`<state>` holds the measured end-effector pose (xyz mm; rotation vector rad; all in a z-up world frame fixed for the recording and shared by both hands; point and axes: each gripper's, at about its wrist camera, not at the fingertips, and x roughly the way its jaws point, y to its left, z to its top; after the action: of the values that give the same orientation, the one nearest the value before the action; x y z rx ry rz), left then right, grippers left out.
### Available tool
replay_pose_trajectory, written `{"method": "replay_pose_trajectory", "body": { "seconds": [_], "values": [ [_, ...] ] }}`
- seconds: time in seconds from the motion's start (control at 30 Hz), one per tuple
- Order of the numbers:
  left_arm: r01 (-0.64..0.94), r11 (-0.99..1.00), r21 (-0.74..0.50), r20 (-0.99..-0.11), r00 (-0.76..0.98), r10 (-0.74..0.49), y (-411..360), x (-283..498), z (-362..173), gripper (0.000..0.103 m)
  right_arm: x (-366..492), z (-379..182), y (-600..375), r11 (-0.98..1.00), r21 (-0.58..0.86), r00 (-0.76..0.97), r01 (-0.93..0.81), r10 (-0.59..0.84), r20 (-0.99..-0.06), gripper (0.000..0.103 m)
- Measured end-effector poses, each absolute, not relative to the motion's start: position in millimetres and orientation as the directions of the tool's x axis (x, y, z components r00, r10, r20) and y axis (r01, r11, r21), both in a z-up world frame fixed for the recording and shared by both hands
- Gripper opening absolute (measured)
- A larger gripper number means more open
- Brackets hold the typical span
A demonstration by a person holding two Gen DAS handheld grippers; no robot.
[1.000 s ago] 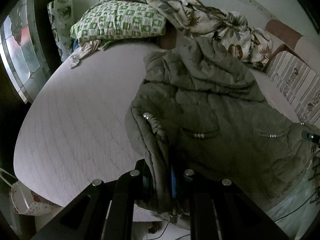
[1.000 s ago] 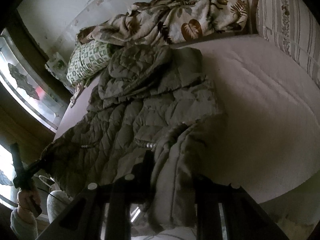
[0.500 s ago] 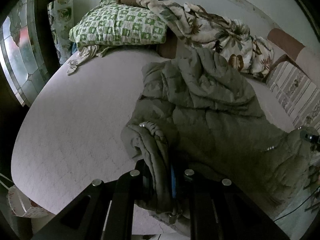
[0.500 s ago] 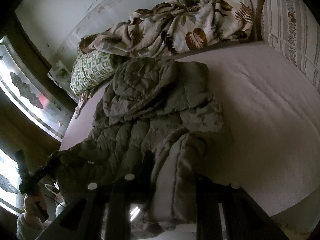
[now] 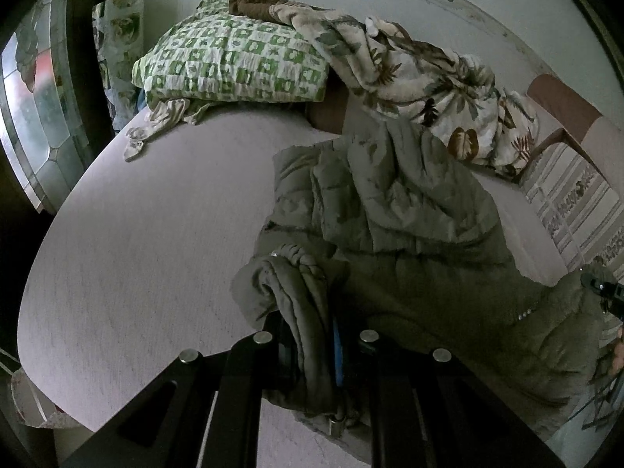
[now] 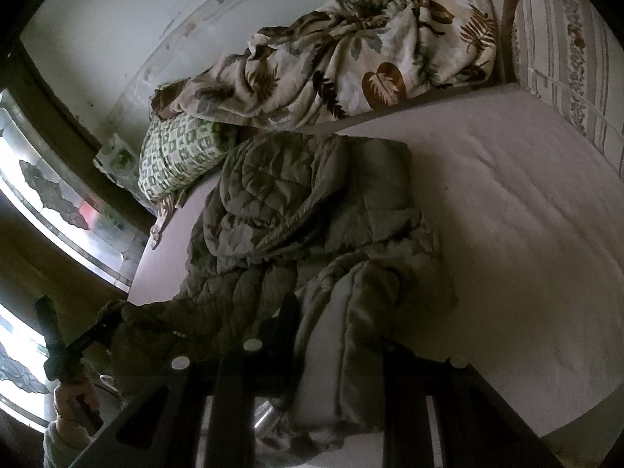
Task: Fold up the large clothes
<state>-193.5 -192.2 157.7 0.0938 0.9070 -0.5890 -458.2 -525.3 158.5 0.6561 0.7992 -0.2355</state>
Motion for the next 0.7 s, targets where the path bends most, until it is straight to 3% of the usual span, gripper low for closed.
{"method": "replay_pose_trajectory", "body": {
  "seconds": [0.7],
  "values": [
    [0.474, 0.865, -0.166, -0.757, 0.501, -0.420, -231, -132, 173, 0.013, -397, 170, -569, 0.766, 0.460, 0.693, 0.448, 0.028, -0.721, 0.024]
  ]
}}
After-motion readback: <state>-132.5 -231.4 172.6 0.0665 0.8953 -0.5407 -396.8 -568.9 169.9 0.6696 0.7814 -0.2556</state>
